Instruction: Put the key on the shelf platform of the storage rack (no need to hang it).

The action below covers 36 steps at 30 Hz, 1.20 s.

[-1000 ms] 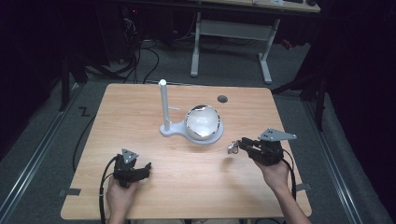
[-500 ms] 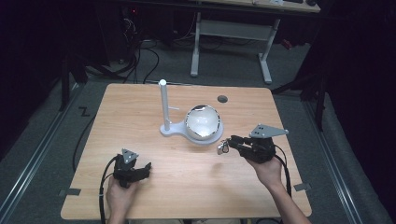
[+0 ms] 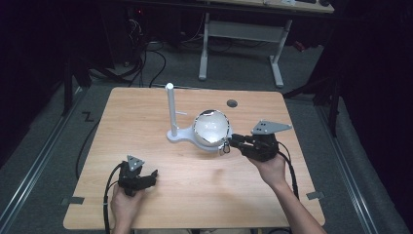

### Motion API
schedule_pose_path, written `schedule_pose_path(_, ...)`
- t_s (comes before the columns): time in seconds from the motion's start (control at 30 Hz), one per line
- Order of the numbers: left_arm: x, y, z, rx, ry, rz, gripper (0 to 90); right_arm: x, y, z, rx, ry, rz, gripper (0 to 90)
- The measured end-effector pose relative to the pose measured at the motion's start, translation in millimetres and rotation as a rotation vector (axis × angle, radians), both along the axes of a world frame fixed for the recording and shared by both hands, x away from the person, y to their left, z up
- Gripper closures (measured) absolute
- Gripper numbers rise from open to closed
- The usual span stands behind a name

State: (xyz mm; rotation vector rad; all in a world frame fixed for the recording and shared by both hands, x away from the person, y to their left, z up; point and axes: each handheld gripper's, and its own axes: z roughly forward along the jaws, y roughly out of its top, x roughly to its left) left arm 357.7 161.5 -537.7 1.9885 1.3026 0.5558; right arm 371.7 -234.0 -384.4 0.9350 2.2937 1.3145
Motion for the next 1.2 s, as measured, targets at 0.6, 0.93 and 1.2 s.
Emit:
schedule_pose_path(0.6, 0.0, 0.5, 0.0, -0.006, 0.001, 0.000, 22.9, 29.4, 17.7, 22.6, -0.010, -0.015, 0.004, 74.5)
schedule_pose_path(0.93, 0.0, 0.7, 0.0, -0.007, 0.001, 0.000, 22.5, 47.0, 21.9, 20.9, -0.019, -0.004, -0.034, 74.5)
schedule_pose_path(1.2, 0.0, 0.9, 0.0, -0.010, 0.001, -0.001, 22.5, 59.5, 25.8, 11.3, -0.039, 0.018, -0.063, 74.4)
